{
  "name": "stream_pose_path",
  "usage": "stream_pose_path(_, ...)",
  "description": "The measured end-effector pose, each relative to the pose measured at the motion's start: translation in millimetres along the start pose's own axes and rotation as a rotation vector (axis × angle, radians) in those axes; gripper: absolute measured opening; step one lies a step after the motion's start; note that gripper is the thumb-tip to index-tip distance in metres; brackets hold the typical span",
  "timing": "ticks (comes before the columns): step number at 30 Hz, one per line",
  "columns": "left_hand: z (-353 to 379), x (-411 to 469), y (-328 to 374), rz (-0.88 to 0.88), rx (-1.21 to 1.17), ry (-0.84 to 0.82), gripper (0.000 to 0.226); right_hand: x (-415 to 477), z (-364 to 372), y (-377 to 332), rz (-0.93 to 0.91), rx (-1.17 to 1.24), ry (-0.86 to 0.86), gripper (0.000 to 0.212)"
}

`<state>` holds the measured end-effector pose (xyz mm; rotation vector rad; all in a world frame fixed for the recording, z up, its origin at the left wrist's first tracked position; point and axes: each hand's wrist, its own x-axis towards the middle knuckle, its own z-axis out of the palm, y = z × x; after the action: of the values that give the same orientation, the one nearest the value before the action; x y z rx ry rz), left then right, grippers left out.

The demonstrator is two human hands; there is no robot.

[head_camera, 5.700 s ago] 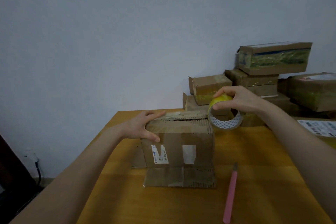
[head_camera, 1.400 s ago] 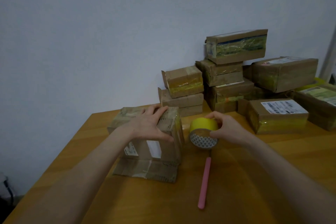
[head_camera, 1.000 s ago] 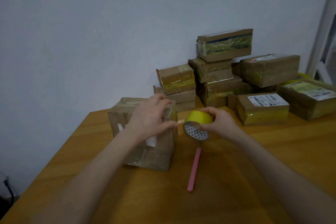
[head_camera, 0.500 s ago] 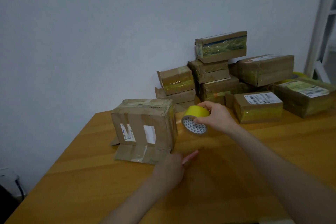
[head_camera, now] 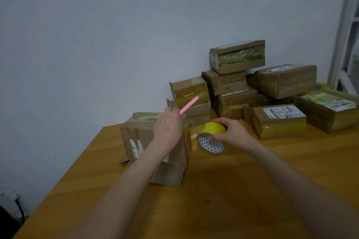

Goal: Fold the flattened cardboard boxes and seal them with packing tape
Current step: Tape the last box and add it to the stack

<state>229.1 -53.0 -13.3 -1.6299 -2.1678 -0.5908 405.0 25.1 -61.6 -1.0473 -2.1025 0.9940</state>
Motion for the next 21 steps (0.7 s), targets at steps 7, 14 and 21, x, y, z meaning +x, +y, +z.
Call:
stream_pose_path(7, 22, 17, -14, -0.022, -0.052, -0.097, 0.032, 0, 0, 5, 0.007, 0.098, -0.002, 0.056)
stream_pose_path(14, 26, 10, -24, -0.032, -0.070, -0.095, 0.031, 1, 7, 9, 0.006, 0.099, -0.028, 0.052)
stream_pose_path(21, 11, 2, -28, 0.000, -0.083, 0.107, 0.026, 2, 2, 12, 0.011, 0.069, 0.004, 0.052)
